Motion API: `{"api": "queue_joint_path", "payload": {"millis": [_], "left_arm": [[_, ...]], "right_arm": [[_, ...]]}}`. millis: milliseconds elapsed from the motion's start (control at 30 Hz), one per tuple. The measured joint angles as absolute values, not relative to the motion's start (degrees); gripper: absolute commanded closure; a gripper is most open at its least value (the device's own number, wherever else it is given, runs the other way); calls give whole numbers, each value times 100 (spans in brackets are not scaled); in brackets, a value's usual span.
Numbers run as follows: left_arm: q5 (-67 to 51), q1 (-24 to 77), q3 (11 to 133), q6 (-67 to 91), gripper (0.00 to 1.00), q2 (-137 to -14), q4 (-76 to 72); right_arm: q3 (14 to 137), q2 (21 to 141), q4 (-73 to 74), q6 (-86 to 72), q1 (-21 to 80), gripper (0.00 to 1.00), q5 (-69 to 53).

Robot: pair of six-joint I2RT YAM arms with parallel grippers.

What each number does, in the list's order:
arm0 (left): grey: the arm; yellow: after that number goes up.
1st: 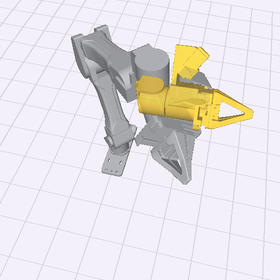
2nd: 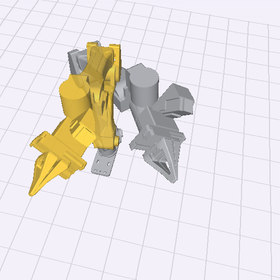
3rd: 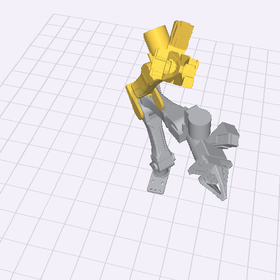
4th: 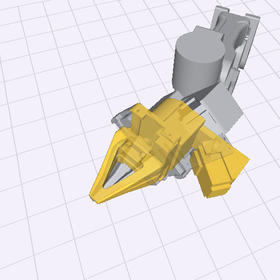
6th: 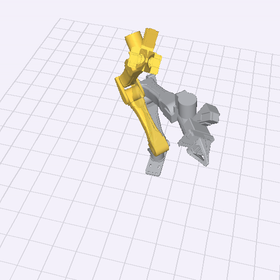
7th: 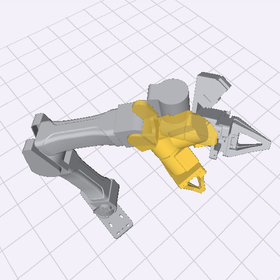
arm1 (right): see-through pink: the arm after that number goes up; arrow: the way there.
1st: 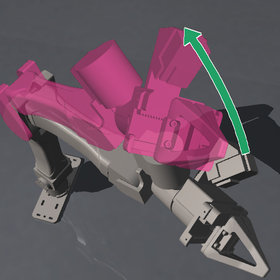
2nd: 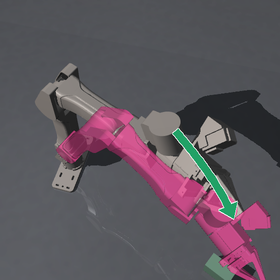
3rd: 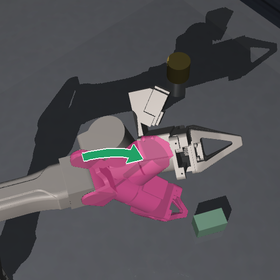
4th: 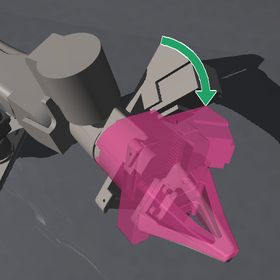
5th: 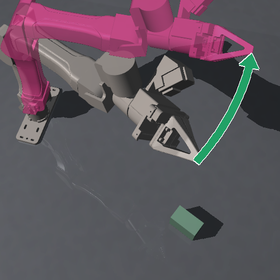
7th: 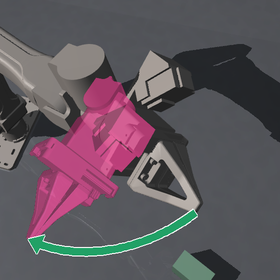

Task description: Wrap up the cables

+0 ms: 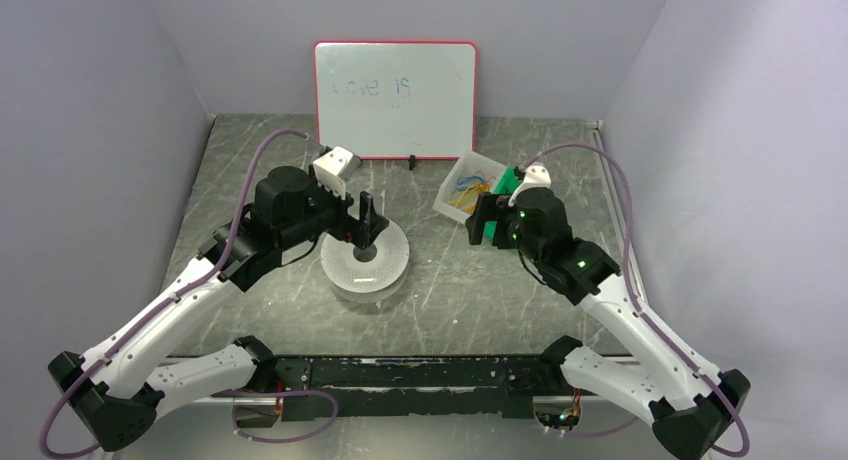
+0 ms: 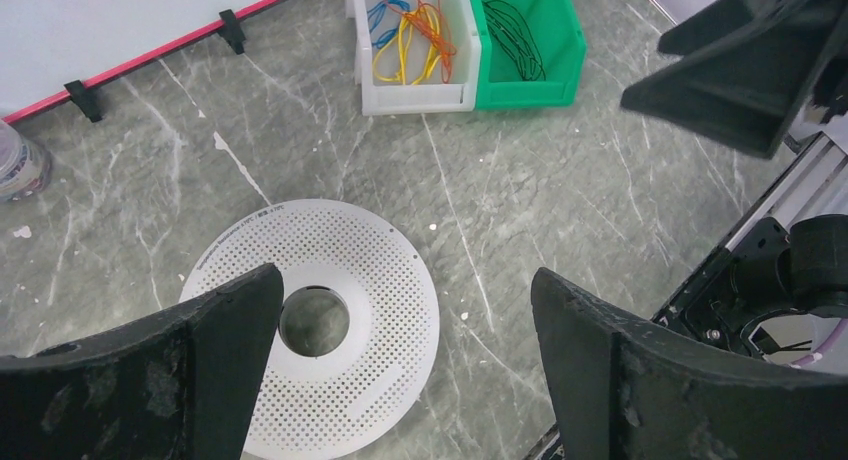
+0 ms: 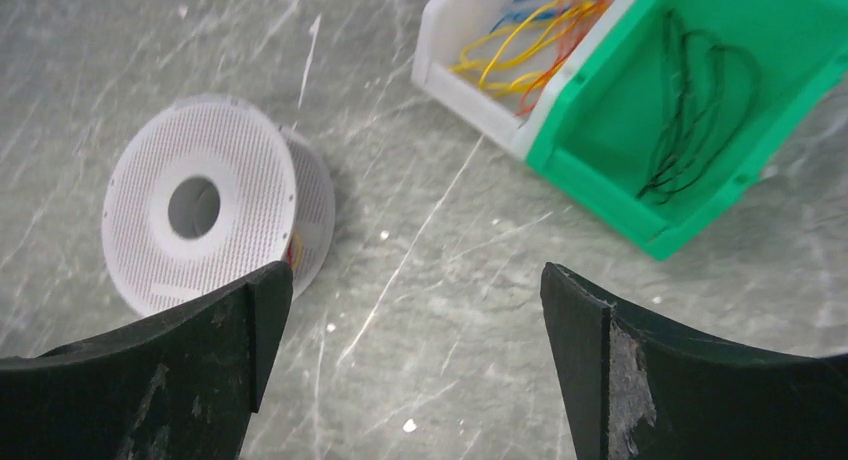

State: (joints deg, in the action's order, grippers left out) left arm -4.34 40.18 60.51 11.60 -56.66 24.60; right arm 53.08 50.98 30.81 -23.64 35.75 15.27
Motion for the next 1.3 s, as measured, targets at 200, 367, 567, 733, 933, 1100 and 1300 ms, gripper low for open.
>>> {"api": "queue_joint_path", "payload": {"millis": [200, 367, 567, 733, 933, 1100, 1300], "left_arm": [[-298, 4018, 6018, 1160, 4, -5629, 2464], [-78, 4018, 5951, 1157, 4, -5540, 2462], [25, 4018, 5911, 1151, 4, -5478, 2469], [32, 4018, 5907, 1149, 4, -5457, 2469], [32, 4018, 5892, 1146, 4, -5371, 2469], [30, 4018, 5883, 1142, 4, -5345, 2467], [25, 4018, 5865, 1140, 4, -5345, 2467]], "right_arm": [[4829, 5378, 2589, -2709, 3577, 6, 722], [4405, 5704, 2005, -3148, 3605, 8, 231], [3879, 6106, 1140, -3872, 3699, 13, -113], [3559, 6479, 329, -4523, 3769, 17, -355], [3326, 6971, -624, -5151, 3837, 24, -644], [3295, 7404, -1258, -5474, 3959, 29, -716], [3258, 7883, -1822, -5723, 4060, 37, -725]]}}
